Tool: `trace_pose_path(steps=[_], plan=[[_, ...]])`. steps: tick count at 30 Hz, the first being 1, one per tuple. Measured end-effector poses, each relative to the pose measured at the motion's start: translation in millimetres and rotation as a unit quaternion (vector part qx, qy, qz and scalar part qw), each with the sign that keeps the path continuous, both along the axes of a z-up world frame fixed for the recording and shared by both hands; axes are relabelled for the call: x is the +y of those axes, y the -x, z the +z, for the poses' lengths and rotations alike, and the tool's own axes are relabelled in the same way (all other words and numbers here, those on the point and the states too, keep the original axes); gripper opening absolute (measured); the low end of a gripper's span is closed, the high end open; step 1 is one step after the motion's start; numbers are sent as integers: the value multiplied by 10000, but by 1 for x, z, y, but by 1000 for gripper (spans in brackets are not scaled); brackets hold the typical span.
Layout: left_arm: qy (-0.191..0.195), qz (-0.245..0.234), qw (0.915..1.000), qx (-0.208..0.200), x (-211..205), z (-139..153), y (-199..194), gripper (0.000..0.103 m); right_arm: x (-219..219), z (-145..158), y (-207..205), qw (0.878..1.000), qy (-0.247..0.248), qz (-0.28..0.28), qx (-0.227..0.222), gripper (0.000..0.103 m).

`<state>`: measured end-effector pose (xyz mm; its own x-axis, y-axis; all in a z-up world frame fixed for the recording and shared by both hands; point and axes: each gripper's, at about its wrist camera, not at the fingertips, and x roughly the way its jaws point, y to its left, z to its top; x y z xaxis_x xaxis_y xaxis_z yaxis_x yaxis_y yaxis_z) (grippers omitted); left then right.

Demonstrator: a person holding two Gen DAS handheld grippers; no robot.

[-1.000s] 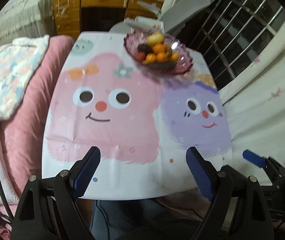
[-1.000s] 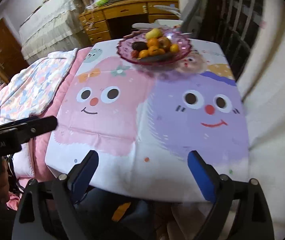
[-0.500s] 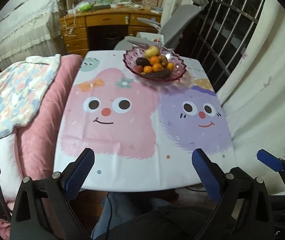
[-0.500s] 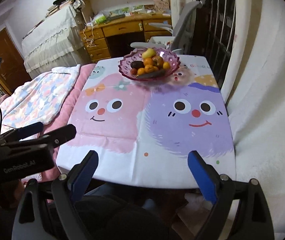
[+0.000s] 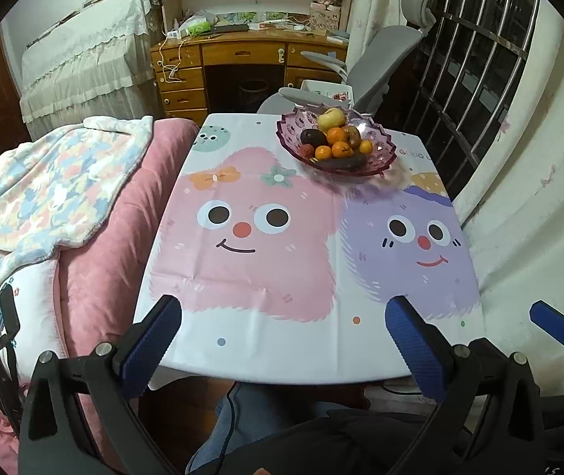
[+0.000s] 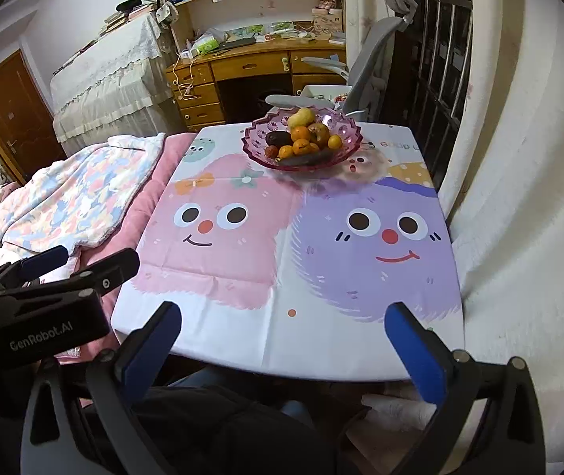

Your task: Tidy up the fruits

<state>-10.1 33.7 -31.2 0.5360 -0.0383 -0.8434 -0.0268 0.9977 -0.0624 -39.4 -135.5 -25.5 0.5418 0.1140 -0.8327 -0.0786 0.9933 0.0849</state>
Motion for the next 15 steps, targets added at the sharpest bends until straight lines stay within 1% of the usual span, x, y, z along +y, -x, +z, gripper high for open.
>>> trace_pose_path(steps=[15], plan=[[-79, -64, 9999, -40, -3, 2, -13, 102, -1, 2, -7, 10000, -6, -58, -21, 103]])
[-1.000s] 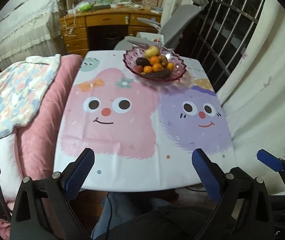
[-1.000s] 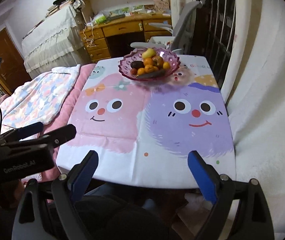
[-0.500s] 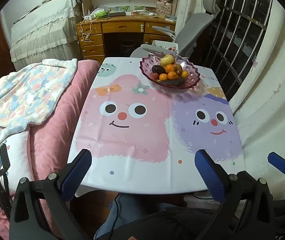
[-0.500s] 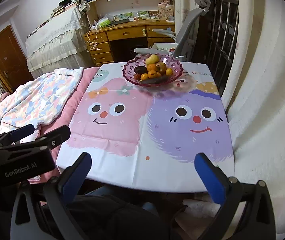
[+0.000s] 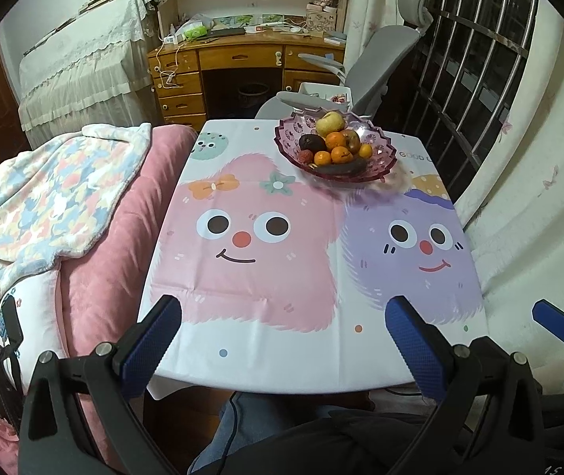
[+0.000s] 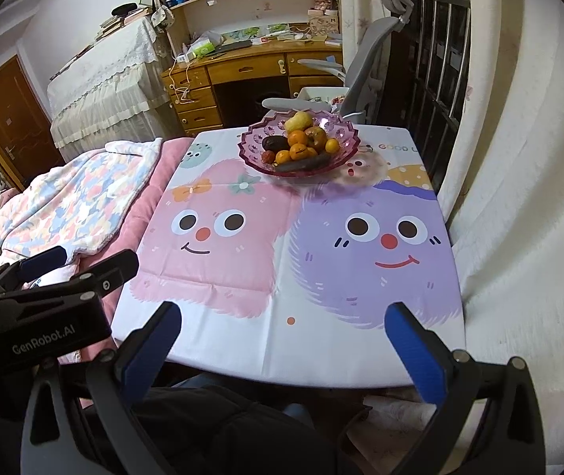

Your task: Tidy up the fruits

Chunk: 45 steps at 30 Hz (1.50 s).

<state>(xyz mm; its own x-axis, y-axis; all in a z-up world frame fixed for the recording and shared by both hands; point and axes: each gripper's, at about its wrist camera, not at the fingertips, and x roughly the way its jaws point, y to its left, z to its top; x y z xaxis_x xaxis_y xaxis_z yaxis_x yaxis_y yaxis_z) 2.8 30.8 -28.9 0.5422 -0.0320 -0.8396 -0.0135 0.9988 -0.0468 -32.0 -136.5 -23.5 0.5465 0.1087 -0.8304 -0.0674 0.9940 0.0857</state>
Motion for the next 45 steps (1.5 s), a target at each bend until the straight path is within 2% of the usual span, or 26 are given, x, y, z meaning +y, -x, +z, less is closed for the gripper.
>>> trace_pose_path(steps=[45], plan=[[-12, -34, 10000, 87, -2, -2, -3, 102, -6, -1, -6, 10000, -34, -17, 53, 103]])
